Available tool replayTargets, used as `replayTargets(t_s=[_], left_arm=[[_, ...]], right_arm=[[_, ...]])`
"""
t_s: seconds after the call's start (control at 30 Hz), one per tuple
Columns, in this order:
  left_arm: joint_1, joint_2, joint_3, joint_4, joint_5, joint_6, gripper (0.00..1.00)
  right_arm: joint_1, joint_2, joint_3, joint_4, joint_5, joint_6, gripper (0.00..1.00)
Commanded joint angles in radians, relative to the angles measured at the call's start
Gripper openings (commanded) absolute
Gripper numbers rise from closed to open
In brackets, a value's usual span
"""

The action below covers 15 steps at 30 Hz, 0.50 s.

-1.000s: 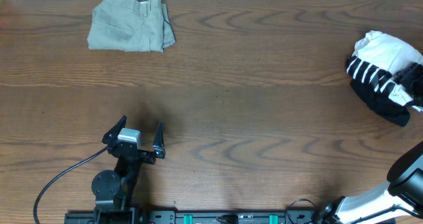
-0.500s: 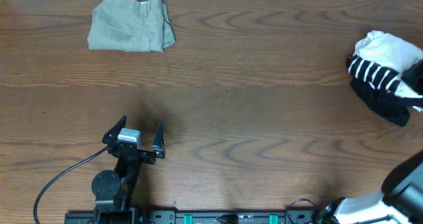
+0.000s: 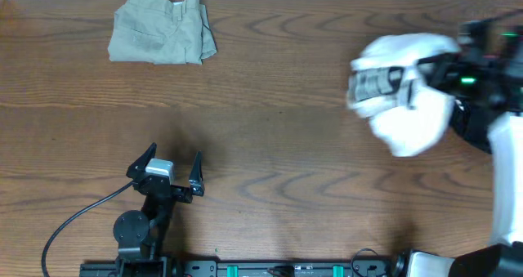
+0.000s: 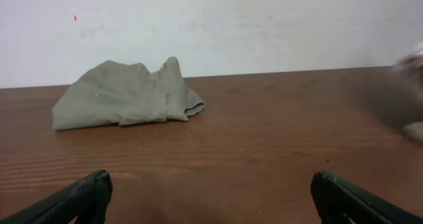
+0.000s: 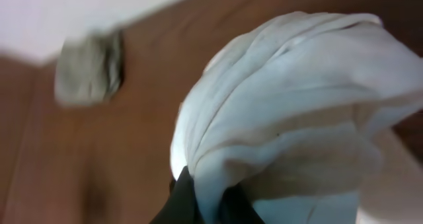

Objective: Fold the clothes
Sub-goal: 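Pull the white shirt left to the table center and release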

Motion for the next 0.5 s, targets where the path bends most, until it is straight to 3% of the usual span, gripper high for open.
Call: replayTargets(t_s=[0.0, 0.23, 0.27, 0.33, 0.43, 0.47], left_arm=[[0.005, -0.006, -0.018, -0.034, 0.010, -0.005, 0.98], [0.005, -0.006, -0.018, -0.034, 0.010, -0.005, 0.98], [0.005, -0.006, -0.018, -0.034, 0.010, -0.005, 0.98], [0.005, -0.006, -0.018, -0.034, 0.010, -0.005, 0.98], [0.005, -0.006, -0.018, -0.034, 0.010, -0.005, 0.98], [0.005, -0.006, -0.018, -0.034, 0.010, -0.005, 0.98]], right_arm=[[0.164, 0.034, -0.053, 0.024, 0.034, -0.008, 0.01], [0.470, 0.117, -0.105, 0.147, 0.120, 0.031, 0.02], [0.504, 0.128, -0.105, 0.165, 0.123, 0.030, 0.11], [0.549, 0.142, -0.105, 0.192, 0.149, 0.030, 0.49], [0.592, 0.157, -0.105, 0.214, 0.184, 0.018, 0.57], [0.599, 0.160, -0.105, 0.213, 0.190, 0.008, 0.65]])
